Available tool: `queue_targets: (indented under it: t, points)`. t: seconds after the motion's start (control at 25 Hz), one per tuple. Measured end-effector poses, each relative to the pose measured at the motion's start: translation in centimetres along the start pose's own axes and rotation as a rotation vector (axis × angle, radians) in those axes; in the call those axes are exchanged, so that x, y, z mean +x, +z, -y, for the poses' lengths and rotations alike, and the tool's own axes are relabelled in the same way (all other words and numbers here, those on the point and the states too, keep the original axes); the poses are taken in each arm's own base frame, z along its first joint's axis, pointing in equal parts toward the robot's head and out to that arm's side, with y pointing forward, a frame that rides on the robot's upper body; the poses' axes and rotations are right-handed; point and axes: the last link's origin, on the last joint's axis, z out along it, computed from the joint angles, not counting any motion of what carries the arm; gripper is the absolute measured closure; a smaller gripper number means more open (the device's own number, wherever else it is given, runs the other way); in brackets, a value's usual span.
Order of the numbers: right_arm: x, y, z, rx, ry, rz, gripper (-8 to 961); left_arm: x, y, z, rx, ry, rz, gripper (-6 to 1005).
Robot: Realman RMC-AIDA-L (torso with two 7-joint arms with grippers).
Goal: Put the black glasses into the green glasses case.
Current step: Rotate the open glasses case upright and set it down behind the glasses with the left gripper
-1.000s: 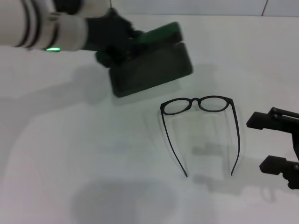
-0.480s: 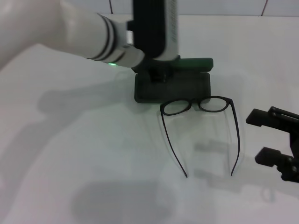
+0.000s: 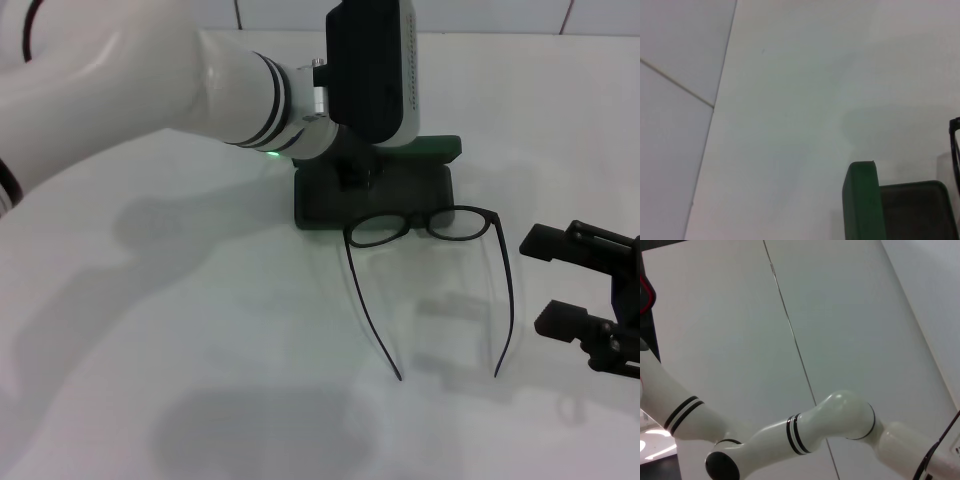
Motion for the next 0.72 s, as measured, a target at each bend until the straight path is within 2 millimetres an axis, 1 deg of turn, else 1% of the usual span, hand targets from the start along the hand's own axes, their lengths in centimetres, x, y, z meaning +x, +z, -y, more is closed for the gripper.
queue_targets:
  t: [0.16, 0.32, 0.48, 0.72]
  points:
    - [0.01, -0.04, 0.12, 0.007, 0.001, -0.005, 278, -0.28, 0.23, -0.17, -0.005, -0.033, 0.027, 785]
    - [0.0, -0.06, 0.16, 0.009, 0.002, -0.006, 278, -0.11, 0.47, -0.71, -0.016, -0.038, 0.042, 784]
    - [0.0, -0.08, 0.2, 0.011, 0.003, -0.008, 278, -0.11, 0.51, -0.81, -0.012, -0.053, 0.056, 783]
    - [0.11, -0.13, 0.32, 0.023, 0.005, -0.013, 284, 0.53, 0.01, -0.61, 0.001, -0.106, 0.035, 782]
